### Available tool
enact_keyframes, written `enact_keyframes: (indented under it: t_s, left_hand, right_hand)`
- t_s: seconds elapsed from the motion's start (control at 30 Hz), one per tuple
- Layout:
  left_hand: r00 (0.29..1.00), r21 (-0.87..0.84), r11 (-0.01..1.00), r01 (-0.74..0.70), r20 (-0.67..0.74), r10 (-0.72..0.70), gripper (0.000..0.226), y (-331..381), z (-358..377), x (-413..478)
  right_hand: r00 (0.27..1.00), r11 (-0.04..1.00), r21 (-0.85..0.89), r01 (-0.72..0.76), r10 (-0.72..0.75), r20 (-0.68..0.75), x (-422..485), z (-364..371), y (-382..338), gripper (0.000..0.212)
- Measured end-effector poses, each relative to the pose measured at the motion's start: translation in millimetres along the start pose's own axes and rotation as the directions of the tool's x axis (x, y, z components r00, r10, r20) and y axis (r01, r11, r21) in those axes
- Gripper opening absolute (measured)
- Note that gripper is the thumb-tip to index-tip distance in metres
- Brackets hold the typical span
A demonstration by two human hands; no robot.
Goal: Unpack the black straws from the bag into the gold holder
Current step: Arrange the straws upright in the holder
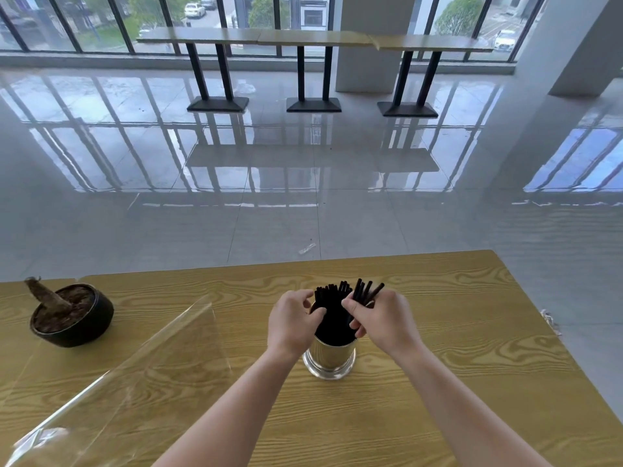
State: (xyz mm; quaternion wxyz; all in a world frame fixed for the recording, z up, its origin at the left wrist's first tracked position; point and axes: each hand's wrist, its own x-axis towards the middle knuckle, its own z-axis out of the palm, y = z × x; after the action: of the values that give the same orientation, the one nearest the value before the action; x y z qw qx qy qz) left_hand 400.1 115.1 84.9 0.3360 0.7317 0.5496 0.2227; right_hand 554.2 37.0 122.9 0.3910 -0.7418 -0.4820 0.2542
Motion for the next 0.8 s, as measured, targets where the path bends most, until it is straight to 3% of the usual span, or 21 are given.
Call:
enact_keyframes:
  t_s: [0.13, 0.23, 0.37, 0.5, 0.6, 0.8]
  left_hand:
    - [1.0, 0.011, 1.0, -0.001, -0.015, 0.001, 0.03, 1, 3, 2]
    - [1.0, -0.002, 1.0, 0.004, -0.03, -0.004, 0.023, 2, 5, 3]
    - [0.999, -0.025, 1.0, -0.006, -0.043, 0.005, 0.02, -1, 6, 4]
    - [0.997, -0.066, 0.997, -0.038, -0.073, 0.033, 0.013, -1, 6, 5]
    - [0.996, -0.09, 0.995, -0.053, -0.083, 0.045, 0.011, -1, 6, 5]
    - [0.994, -0.196, 0.98, -0.027, -0.107, 0.006, 0.024, -6, 4, 4]
  right_hand:
    - [0.999, 0.999, -0.038, -0.024, 0.023, -0.039, 1, 14, 10, 0.008]
    - [0.998, 0.997, -0.075, -0.029, 0.024, -0.057, 1, 17, 13, 0.022]
    - [0.979, 0.99, -0.129, 0.064, -0.088, -0.185, -2, 17, 15, 0.043]
    - [0.947, 0.971, -0.186, 0.152, -0.197, -0.254, -1, 19, 17, 0.029]
    - [0.951, 0.95, -0.245, 0.193, -0.242, -0.192, 1, 28, 15, 0.017]
    - [0.949, 0.963, -0.169, 0.212, -0.244, -0.202, 2, 27, 19, 0.019]
